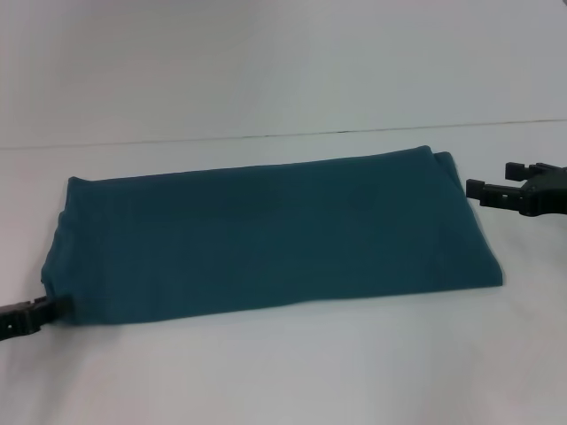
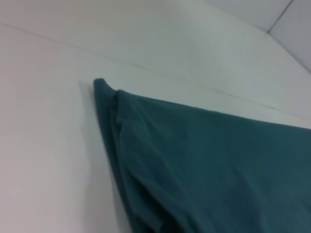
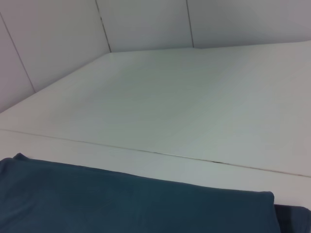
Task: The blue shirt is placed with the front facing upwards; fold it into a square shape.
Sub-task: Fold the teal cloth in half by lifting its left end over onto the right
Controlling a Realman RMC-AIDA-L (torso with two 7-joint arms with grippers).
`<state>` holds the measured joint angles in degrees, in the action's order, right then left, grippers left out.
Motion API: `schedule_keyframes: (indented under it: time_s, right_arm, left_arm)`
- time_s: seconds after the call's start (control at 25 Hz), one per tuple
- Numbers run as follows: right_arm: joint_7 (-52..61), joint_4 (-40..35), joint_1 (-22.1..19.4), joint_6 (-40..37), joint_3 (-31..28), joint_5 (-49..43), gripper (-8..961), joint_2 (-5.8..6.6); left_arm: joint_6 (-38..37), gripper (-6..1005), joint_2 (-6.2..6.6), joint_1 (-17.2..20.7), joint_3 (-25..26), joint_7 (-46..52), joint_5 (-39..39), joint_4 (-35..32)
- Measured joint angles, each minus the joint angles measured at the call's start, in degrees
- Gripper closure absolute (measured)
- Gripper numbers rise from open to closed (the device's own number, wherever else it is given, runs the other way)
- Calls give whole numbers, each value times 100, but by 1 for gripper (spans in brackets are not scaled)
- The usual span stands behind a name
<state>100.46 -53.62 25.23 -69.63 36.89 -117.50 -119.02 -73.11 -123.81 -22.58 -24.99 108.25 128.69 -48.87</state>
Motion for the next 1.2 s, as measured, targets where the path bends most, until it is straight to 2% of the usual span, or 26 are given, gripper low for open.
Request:
schedule_keyframes:
  time_s: [0.2,0.44,0.52,0.76,0.96,1.2]
  right_arm:
    - [0,0,0,-24,6,0,37,-12]
    - [0,0,6,-38,11,0,36,-18]
    - [-3,0,9,-26,11,0,36,-22]
    - [-42,0,30,-3,11,0,36,-31]
    - [-147,52,81,3,11,19,36,-46]
    - [-241,62,151,46,11,19,36,-54]
  left_arm:
    - [3,775,19,-24,72,-31,-8,-45]
    - [30,567,24,-48,73,-42,-23,-195]
    - [81,331,24,-59,73,-43,-75,-238]
    - [552,116,20,-95,73,-151,-663,-244]
    - [967,118,12,-208,29,-219,-975,-105]
    - [1415,119,-1,-563,-31,-265,-1037,280]
